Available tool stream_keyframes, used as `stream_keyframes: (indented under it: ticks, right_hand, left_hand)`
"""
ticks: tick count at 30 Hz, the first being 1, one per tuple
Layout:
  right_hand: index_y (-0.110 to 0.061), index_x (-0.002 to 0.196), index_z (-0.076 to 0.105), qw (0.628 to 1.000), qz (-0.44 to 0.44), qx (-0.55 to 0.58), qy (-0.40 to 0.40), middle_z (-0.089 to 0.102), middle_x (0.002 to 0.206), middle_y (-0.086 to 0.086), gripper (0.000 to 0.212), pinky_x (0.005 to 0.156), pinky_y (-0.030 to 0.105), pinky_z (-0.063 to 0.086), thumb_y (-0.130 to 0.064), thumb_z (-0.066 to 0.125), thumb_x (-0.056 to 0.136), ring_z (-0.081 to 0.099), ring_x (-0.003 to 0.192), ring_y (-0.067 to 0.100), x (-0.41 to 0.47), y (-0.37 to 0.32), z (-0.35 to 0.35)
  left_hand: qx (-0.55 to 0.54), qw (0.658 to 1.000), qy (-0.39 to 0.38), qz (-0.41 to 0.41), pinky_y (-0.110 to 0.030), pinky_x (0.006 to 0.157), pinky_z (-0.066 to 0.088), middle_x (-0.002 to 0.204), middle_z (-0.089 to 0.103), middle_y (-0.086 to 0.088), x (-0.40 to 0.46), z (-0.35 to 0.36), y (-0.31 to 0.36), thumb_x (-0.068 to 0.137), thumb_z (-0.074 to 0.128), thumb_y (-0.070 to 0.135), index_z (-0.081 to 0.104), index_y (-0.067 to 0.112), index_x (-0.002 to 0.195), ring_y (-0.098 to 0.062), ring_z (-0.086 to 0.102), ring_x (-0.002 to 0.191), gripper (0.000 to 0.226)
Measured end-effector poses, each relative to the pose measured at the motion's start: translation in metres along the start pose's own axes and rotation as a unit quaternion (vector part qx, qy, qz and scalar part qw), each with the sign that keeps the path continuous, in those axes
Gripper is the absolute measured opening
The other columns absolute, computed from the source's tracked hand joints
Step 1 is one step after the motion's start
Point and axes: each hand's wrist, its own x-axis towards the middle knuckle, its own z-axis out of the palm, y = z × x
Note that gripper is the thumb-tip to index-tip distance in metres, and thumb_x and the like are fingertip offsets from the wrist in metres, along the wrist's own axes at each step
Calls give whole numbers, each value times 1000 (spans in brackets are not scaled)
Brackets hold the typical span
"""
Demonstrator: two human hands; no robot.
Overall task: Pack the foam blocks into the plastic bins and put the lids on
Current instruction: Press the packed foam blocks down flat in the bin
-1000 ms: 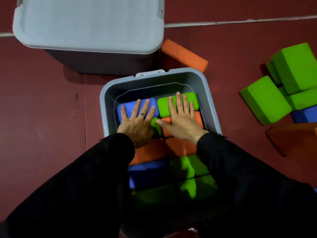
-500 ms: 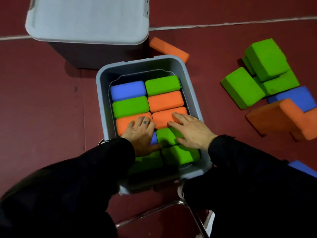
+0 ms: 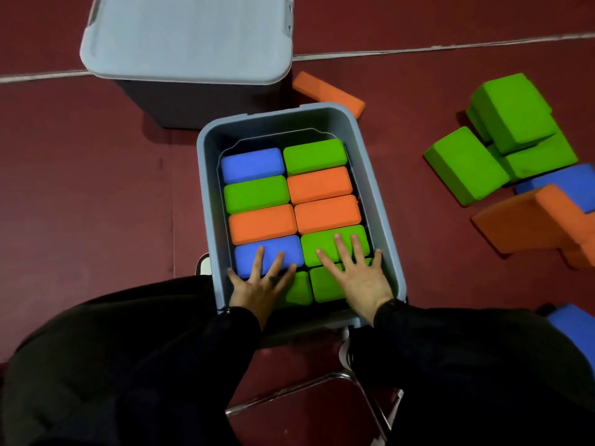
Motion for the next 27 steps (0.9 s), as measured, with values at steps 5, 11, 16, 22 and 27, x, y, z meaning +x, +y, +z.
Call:
stream_keyframes:
  ticks: [5,11,16,22,27]
  right_hand:
    - [-34,161,-13,994,22,65,86,-12,169,19,132,117,68,23,0,75,70,-5,155,47,11,4,25]
    - [-31,164,9,977,22,98,189,5,170,17,120,124,62,14,-6,78,69,4,155,46,7,18,36]
    - [-25,164,0,979,69,107,157,-4,168,28,127,125,58,1,-14,83,68,-2,154,50,12,8,39]
    - [-21,164,-7,985,31,79,153,-10,166,31,129,123,64,4,-4,74,65,-9,150,57,16,13,42]
    - [-20,165,3,975,29,96,199,-3,169,23,116,124,60,15,12,62,70,-1,156,45,10,15,37]
  left_hand:
    - [-65,996,59,17,-64,78,52,168,5,-12,0,17,-10,82,67,6,3,32,159,-47,9,151,103]
    - [-67,991,113,20,-77,106,23,168,4,-9,0,19,-7,78,68,-1,9,33,159,-45,8,152,106]
    - [-83,990,104,-39,-78,106,21,168,-2,-13,-2,20,-2,82,66,-1,10,29,160,-49,3,151,100]
    - [-105,990,83,-49,-71,109,29,168,-8,-9,-5,18,-4,70,71,0,-1,33,160,-49,-2,151,120]
    - [-66,991,112,-39,-77,110,11,168,9,-11,-3,14,-5,71,77,10,11,36,160,-50,4,151,114]
